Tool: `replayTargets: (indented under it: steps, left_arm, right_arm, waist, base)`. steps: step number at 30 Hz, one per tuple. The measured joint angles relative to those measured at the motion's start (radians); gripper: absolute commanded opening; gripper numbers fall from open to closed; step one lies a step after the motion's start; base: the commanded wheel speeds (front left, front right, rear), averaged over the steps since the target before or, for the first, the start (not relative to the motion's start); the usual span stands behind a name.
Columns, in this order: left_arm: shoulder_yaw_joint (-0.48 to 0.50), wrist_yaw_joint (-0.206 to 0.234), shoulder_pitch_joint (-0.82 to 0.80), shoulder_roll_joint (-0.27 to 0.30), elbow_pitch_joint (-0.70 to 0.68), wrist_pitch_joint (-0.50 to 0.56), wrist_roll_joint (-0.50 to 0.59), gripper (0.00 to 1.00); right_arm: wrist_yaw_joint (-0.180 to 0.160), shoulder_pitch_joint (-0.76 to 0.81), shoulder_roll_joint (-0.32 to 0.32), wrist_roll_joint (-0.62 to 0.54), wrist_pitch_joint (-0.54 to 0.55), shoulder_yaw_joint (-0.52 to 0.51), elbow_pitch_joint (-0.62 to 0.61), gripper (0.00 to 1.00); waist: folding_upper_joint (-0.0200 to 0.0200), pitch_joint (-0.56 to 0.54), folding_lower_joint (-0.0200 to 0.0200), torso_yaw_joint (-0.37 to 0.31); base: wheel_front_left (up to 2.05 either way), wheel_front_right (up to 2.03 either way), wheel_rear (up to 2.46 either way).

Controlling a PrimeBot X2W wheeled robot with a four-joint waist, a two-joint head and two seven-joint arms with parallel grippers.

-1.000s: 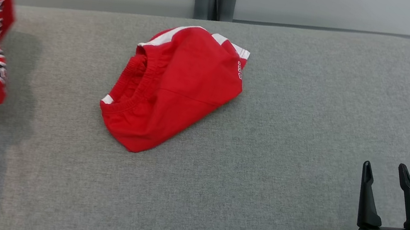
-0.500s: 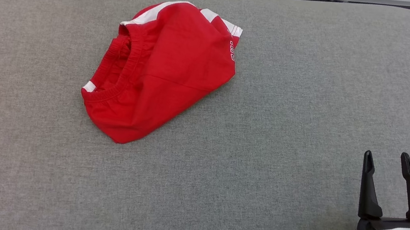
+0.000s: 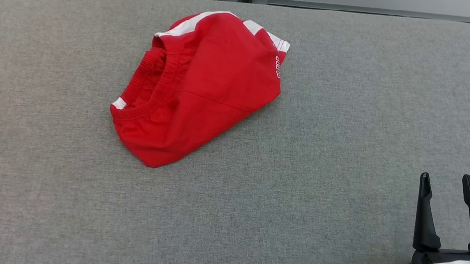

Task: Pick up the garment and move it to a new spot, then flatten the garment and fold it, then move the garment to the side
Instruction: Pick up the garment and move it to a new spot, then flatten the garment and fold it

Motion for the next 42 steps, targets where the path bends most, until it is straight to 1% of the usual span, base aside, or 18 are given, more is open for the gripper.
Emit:
replayTargets:
  steps: [3,12,13,14,18,22,25,27,32,37,42]
  left_arm:
    - [-0.013,-0.018,-0.012,-0.003,-0.022,-0.009,0.012,1.00]
    - [-0.058,-0.035,-0.069,-0.008,-0.146,-0.018,0.063,1.00]
    - [-0.062,-0.038,-0.070,-0.011,-0.162,-0.018,0.068,1.00]
    - [-0.067,-0.038,-0.070,-0.028,-0.197,-0.026,0.068,1.00]
    - [-0.078,-0.024,-0.057,-0.064,-0.263,-0.047,0.069,1.00]
    - [-0.090,-0.004,0.004,-0.109,-0.327,-0.088,0.065,1.00]
    - [-0.092,-0.002,0.061,-0.130,-0.368,-0.137,0.058,1.00]
    - [-0.095,0.009,0.096,-0.142,-0.396,-0.170,0.058,1.00]
    - [-0.106,0.057,0.181,-0.196,-0.472,-0.254,0.067,1.00]
    - [-0.129,0.085,0.269,-0.263,-0.495,-0.314,0.067,1.00]
    - [-0.156,0.087,0.297,-0.312,-0.452,-0.333,0.067,1.00]
  right_arm:
    - [0.000,0.003,0.000,0.000,0.000,-0.003,0.003,1.00]
    - [0.000,0.038,0.000,0.007,0.000,-0.007,0.014,1.00]
    - [0.000,0.042,0.000,0.007,0.000,-0.006,0.015,1.00]
    - [0.000,0.052,0.000,0.008,0.000,-0.008,0.017,1.00]
    - [0.000,0.066,0.000,0.007,0.000,-0.011,0.019,1.00]
    - [0.000,0.083,0.000,0.000,0.000,-0.017,0.018,1.00]
    - [0.000,0.096,0.000,-0.003,0.000,-0.021,0.016,1.00]
    - [0.000,0.100,0.000,-0.008,0.000,-0.021,0.015,1.00]
    - [0.000,0.113,0.000,-0.014,0.000,-0.024,0.009,1.00]
    - [0.000,0.116,0.000,-0.019,0.000,-0.019,0.003,1.00]
    - [0.000,0.112,0.000,-0.021,0.000,0.001,0.004,1.00]
  waist:
    - [0.0000,-0.020,0.0001,0.018]
    - [0.0000,-0.110,0.0000,0.075]
    - [0.0000,-0.120,0.0000,0.080]
    - [0.0000,-0.140,0.0000,0.090]
    - [0.0000,-0.177,0.0000,0.100]
    - [0.0000,-0.211,0.0000,0.102]
    - [0.0000,-0.232,0.0000,0.101]
    - [0.0000,-0.243,0.0000,0.100]
    - [0.0000,-0.258,0.0000,0.102]
    - [0.0000,-0.261,0.0001,0.106]
    - [0.0000,-0.253,0.0000,0.101]
  base:
    - [0.00,0.00,0.00]
    - [0.00,0.00,0.00]
    - [0.00,0.00,0.00]
    - [0.00,0.00,0.00]
    - [0.00,0.00,0.00]
    - [0.00,0.00,0.00]
    - [0.00,0.00,0.00]
    - [0.00,0.00,0.00]
    - [0.00,0.00,0.00]
    - [0.00,0.00,0.00]
    - [0.00,0.00,0.00]
